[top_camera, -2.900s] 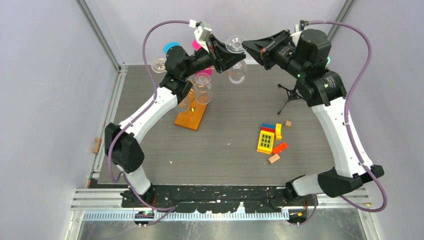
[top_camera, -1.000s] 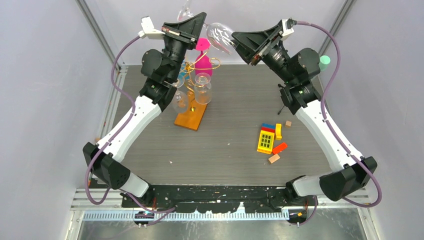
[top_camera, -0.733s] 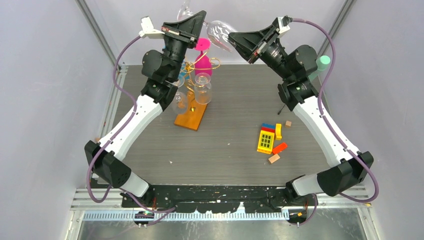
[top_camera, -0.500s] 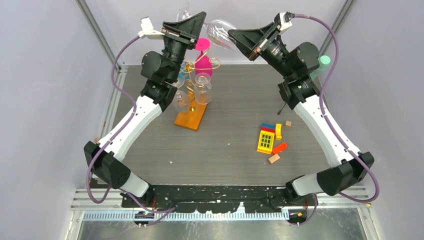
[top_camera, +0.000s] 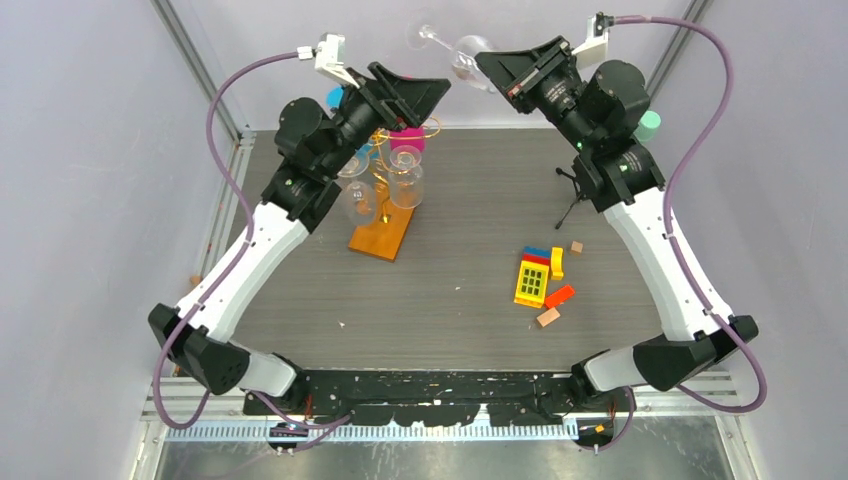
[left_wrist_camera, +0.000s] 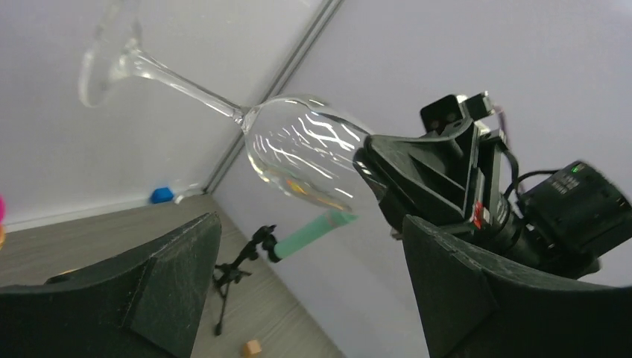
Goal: Take the wine glass off the wine glass rack
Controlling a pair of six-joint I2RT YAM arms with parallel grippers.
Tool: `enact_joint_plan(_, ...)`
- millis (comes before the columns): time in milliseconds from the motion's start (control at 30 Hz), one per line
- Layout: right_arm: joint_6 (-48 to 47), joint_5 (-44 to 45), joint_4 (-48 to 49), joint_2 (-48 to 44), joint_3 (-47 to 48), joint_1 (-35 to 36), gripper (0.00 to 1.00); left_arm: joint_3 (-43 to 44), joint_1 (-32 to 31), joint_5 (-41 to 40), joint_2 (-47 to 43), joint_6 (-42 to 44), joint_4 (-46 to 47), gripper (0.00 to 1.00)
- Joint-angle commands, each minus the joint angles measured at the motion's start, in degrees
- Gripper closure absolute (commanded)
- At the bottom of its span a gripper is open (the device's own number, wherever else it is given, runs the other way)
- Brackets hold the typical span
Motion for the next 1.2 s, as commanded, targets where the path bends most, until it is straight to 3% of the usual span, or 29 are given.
enact_joint_plan(0,-11.5,16.3,-14.9,0.1,6.3,0.0,1.0,0.1,0.0,1.9,-5.8,13.0,-11.3,0.06)
enact_joint_plan(100,-17.7,21.9,-25.5,1.6,9.6,0.0,1.0,1.0,0.3,1.7,-7.4,20.3,-16.5,0.03)
enact_joint_plan(267,-25.8,23.8,-41.5,7.4,16.7,0.0,1.0,3.4,1.6,1.5,-9.0,28.2,-22.5,0.01)
enact_joint_plan(433,-34.2,23.5,-61.1,16.7,26.5,-0.2,1.0,3.8,2.3,-0.8,-10.4,32.6,-25.0,0.0)
enact_joint_plan(567,-37.9,23.5,-70.2,24.4,32.1,-0.8,0.99,3.3,2.5,-1.4,-10.7,33.2,-26.3,0.0)
enact_joint_plan(800,-39.3,16.6,-73.7,33.5,32.4,-6.2,1.0,2.7,3.6,0.0,-9.9,30.9,-28.8,0.0)
enact_joint_plan(1167,-39.8,14.2,-73.3,40.4,34.8,-12.8,0.99,3.6,7.7,0.3,-9.9,27.0,-30.8,0.0)
